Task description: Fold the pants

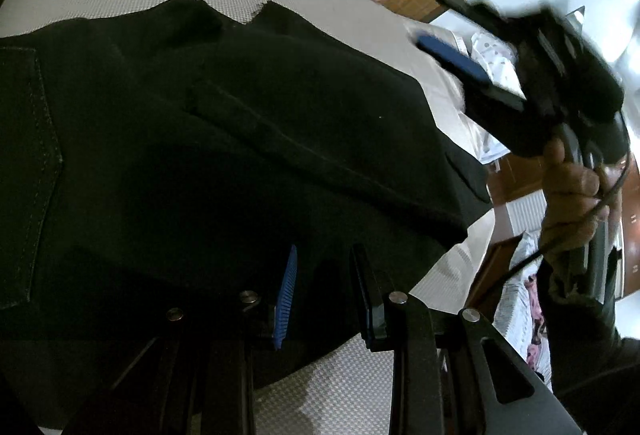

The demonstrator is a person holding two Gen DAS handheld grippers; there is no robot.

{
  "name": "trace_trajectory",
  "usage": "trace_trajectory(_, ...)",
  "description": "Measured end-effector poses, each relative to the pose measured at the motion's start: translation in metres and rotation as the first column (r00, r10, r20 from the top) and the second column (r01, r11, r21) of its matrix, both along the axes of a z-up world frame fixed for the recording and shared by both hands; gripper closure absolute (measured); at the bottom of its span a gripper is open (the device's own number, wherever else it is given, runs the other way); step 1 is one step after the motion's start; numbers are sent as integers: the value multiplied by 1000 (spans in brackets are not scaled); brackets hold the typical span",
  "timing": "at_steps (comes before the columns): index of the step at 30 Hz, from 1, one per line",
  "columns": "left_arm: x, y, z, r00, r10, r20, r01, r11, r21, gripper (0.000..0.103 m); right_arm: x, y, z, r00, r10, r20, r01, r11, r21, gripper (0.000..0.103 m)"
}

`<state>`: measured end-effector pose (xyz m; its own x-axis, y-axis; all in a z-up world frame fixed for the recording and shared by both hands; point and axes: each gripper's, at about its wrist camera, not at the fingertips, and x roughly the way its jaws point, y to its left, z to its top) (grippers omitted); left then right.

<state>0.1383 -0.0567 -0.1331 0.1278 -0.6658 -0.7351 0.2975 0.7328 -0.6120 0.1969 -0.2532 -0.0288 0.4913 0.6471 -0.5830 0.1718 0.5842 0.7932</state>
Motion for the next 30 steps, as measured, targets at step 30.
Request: trace_trajectory(30,58,20,-29,950,245,-196,-284,936,-208,75,-172,-243,-59,693,-692,-203,685,719,-116,71)
